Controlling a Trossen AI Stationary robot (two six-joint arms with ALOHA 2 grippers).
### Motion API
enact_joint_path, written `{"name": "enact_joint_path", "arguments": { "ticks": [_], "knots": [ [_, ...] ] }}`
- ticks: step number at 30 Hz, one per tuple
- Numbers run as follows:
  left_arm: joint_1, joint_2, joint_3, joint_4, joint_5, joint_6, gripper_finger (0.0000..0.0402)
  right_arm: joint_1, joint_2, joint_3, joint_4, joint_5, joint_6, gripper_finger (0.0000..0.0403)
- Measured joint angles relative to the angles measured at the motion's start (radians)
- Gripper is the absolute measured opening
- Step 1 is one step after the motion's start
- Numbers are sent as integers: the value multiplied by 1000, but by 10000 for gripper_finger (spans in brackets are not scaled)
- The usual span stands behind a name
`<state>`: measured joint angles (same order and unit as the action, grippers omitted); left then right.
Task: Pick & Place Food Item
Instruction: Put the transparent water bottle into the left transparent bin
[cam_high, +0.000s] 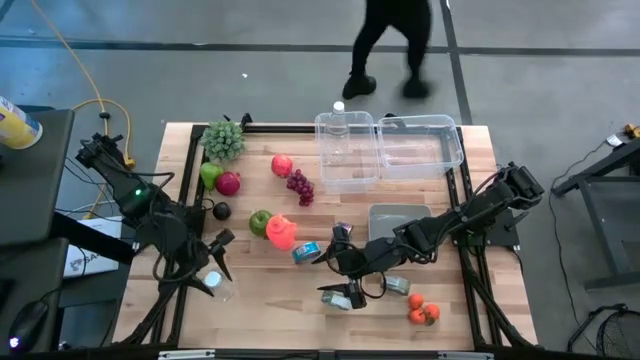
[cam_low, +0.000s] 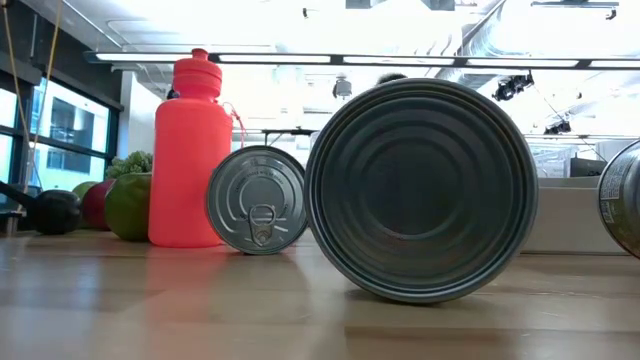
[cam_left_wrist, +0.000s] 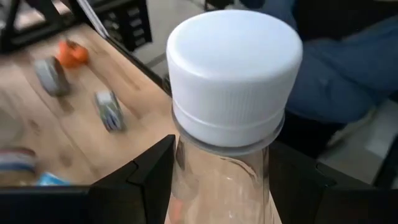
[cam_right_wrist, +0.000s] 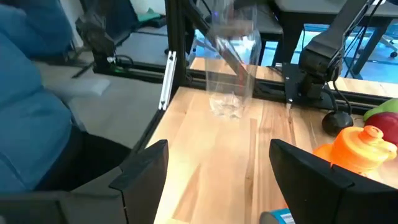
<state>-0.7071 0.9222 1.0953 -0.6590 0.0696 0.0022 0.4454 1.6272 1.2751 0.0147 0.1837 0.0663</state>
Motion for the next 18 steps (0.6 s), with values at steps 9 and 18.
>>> {"name": "enact_joint_path", "arguments": {
  "ticks": [9,18],
  "knots": [
    [0,115,129,2,-42,-32,207,0,0,0,-79,-1,-2,270],
    [104,133,282,-46,-153,-6,207,24,0,0,-138,-2,35,270]
  ]
}}
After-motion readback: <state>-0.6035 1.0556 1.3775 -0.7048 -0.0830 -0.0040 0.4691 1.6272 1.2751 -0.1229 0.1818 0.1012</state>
